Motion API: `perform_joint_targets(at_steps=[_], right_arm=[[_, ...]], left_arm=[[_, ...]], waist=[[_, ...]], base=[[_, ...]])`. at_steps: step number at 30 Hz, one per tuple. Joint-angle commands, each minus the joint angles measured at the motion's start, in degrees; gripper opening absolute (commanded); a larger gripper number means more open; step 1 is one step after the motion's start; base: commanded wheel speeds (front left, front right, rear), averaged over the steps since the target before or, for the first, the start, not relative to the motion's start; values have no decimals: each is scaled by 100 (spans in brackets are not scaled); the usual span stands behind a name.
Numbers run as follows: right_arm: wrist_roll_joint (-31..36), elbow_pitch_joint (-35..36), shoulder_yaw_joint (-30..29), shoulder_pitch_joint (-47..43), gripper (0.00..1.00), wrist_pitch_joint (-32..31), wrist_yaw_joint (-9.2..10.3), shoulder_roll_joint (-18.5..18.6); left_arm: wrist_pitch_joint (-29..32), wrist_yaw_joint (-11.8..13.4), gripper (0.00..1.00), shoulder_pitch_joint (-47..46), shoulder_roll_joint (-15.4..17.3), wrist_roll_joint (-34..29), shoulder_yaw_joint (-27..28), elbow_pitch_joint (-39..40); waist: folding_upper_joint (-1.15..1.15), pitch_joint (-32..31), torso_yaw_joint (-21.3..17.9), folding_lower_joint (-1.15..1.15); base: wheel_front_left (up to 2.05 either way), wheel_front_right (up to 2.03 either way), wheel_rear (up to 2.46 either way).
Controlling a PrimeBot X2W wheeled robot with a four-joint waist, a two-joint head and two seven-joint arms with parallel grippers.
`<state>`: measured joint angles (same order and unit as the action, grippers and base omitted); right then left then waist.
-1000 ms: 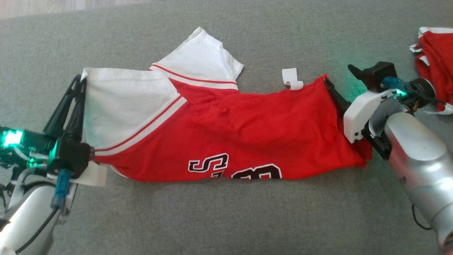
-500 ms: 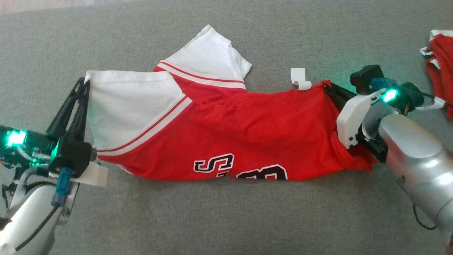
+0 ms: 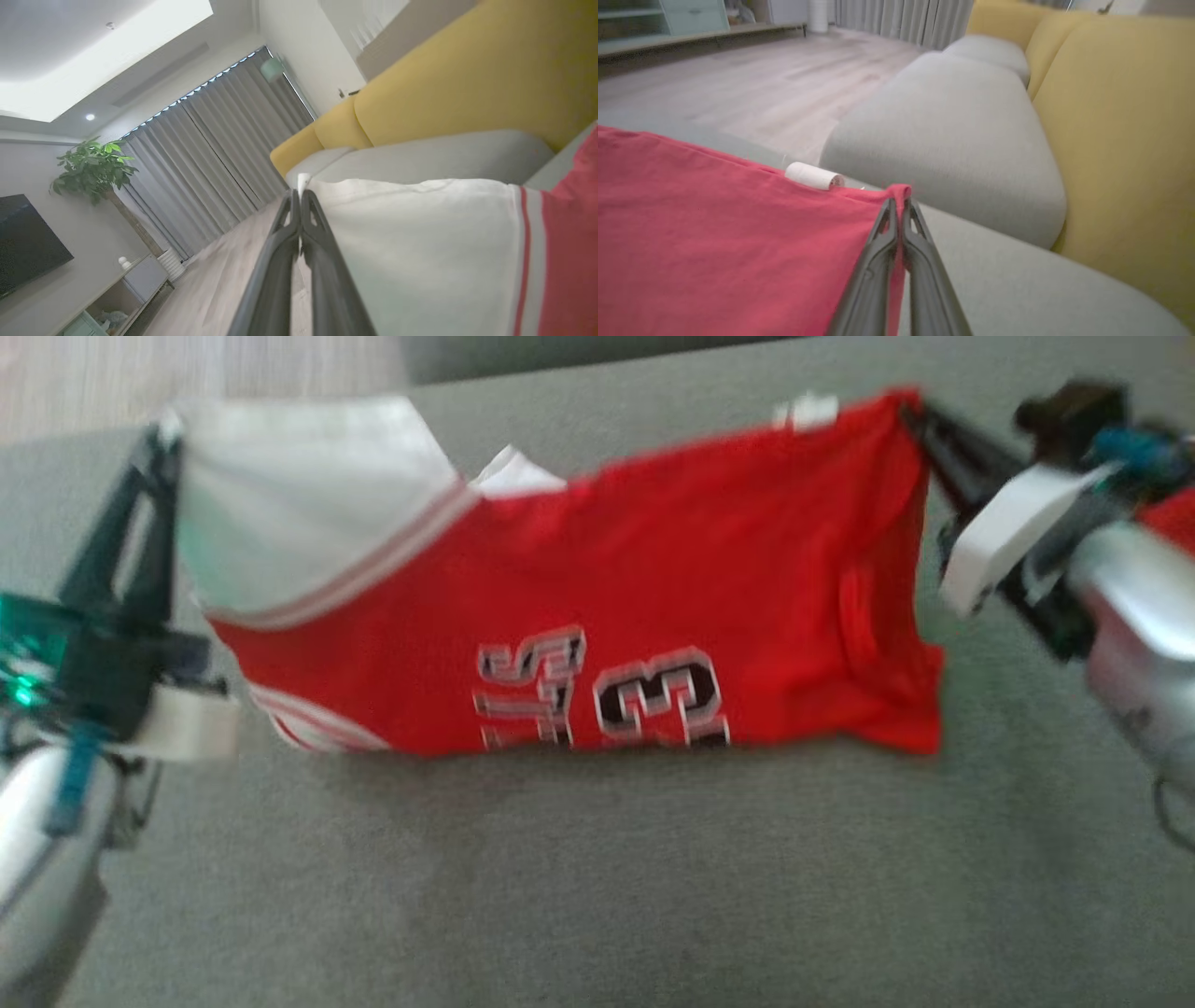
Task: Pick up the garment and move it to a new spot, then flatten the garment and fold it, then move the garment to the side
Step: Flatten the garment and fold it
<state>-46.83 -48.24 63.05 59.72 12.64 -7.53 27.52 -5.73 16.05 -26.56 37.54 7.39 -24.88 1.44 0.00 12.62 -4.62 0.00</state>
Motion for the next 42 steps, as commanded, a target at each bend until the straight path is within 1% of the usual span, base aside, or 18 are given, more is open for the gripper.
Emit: perform_joint_targets(at_steps=[1, 8, 9, 12, 18, 22, 24, 27, 29, 31, 33, 35, 39, 42], right_arm=[[-128, 218, -16, 203, 0, 89, 4, 234], [-478, 1179, -81, 642, 0, 180, 4, 944], [-478, 1179, -81, 642, 0, 180, 4, 944], [-572, 1521, -211, 657, 0, 202, 4, 1269], [-731, 2159, -665, 498, 0, 223, 4, 1859], [-817, 2565, -1059, 443, 0, 228, 4, 2198], [-860, 2713, -1280, 464, 0, 228, 4, 2312], [-1071, 2866, -1659, 511, 0, 215, 4, 2368], [-1014, 2890, -1770, 568, 0, 141, 4, 2404], [-928, 2813, -1795, 620, 0, 28, 4, 2352], [-823, 2695, -1742, 640, 0, -110, 4, 2215], [-813, 2509, -1713, 654, 0, -223, 4, 2033], [-766, 1997, -1645, 769, 0, -346, 4, 1664], [-728, 1614, -1616, 985, 0, -330, 4, 1422]], left_arm=[[-67, -38, 0, -374, 284, 152, 422, 168], [-145, -418, 0, -871, 347, 673, 681, 198], [-145, -418, 0, -871, 347, 673, 681, 198], [-163, -559, 0, -1096, 344, 846, 748, 239], [-209, -745, 0, -1429, 402, 1113, 914, 359], [-146, -765, 0, -1739, 449, 1160, 1008, 604], [-99, -836, 0, -2000, 482, 1177, 1029, 632], [-39, -945, 0, -2468, 445, 1225, 1026, 564], [-12, -1011, 0, -2786, 381, 1257, 1002, 429], [96, -1138, 0, -3049, 317, 1314, 908, 136], [281, -1348, 0, -3244, 191, 1460, 742, -245], [341, -1513, 0, -3435, 94, 1450, 559, -618], [203, -1638, 0, -3886, -136, 1271, 304, -1470], [-29, -1714, 0, -4417, -328, 1038, 119, -2152]], waist=[[0, -221, -202, 0], [0, -707, -493, 0], [0, -707, -493, 0], [0, -933, -542, 0], [0, -1373, -601, 0], [0, -1493, -571, 0], [0, -1523, -549, 0], [0, -1538, -510, 0], [0, -1509, -481, 0], [0, -1448, -455, 0], [0, -1366, -427, 0], [0, -1225, -387, 0], [0, -793, -280, 0], [0, -429, -195, 0]], base=[[0, 0, 0], [0, 0, 0], [0, 0, 0], [0, 0, 0], [0, 0, 0], [0, 0, 0], [0, 0, 0], [0, 0, 0], [0, 0, 0], [0, 0, 0], [0, 0, 0], [0, 0, 0], [0, 0, 0], [0, 0, 0]])
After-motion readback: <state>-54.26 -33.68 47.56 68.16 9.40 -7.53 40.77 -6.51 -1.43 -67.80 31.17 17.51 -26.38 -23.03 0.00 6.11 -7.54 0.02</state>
